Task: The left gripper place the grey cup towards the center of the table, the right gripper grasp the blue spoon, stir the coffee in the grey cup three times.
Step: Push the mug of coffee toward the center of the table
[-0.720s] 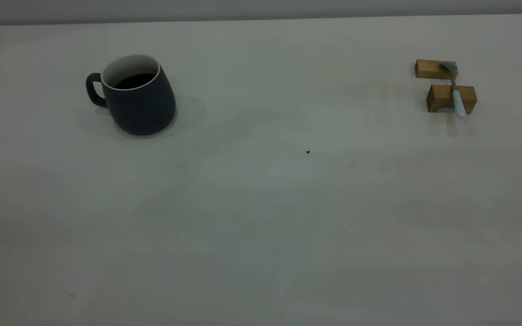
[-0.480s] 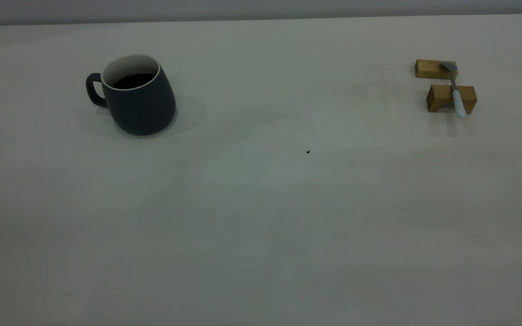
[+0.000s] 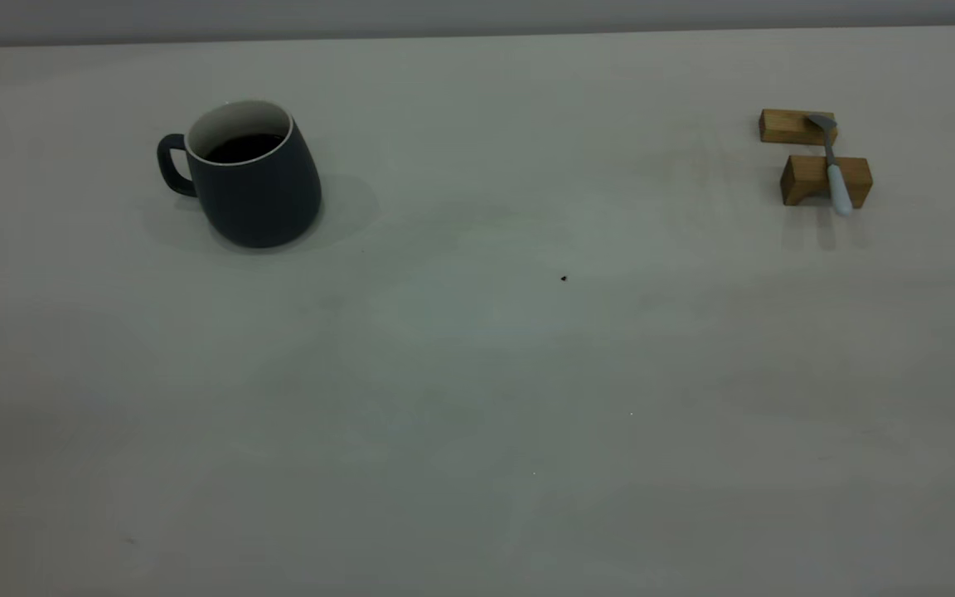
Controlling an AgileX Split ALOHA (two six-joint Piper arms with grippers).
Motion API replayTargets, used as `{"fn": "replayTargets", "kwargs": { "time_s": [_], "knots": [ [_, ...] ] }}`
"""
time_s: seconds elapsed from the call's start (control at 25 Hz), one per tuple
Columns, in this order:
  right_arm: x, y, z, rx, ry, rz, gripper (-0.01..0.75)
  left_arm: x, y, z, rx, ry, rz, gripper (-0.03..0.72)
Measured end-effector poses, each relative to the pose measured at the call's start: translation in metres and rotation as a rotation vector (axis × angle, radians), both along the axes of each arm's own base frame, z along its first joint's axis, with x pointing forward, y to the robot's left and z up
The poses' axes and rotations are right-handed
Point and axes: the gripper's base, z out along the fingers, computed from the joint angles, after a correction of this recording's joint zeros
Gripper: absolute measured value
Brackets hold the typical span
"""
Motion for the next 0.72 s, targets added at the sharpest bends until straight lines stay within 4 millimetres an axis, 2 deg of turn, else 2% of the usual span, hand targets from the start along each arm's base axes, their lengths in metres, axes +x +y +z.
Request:
{"fn": "replayTargets", "kwargs": {
  "time_s": [0.56,0.72],
  "knots": [
    [0.0000,0.0000,0.0000,0.000,0.000,0.000,0.238,0.0000,0.0002,0.0000,0.002,0.000,0.001,0.239],
    [0.0000,0.0000,0.0000,0.000,0.000,0.000,0.238,0.0089,0.0016,0.0087,0.022,0.013,0.011,0.259]
  ]
}}
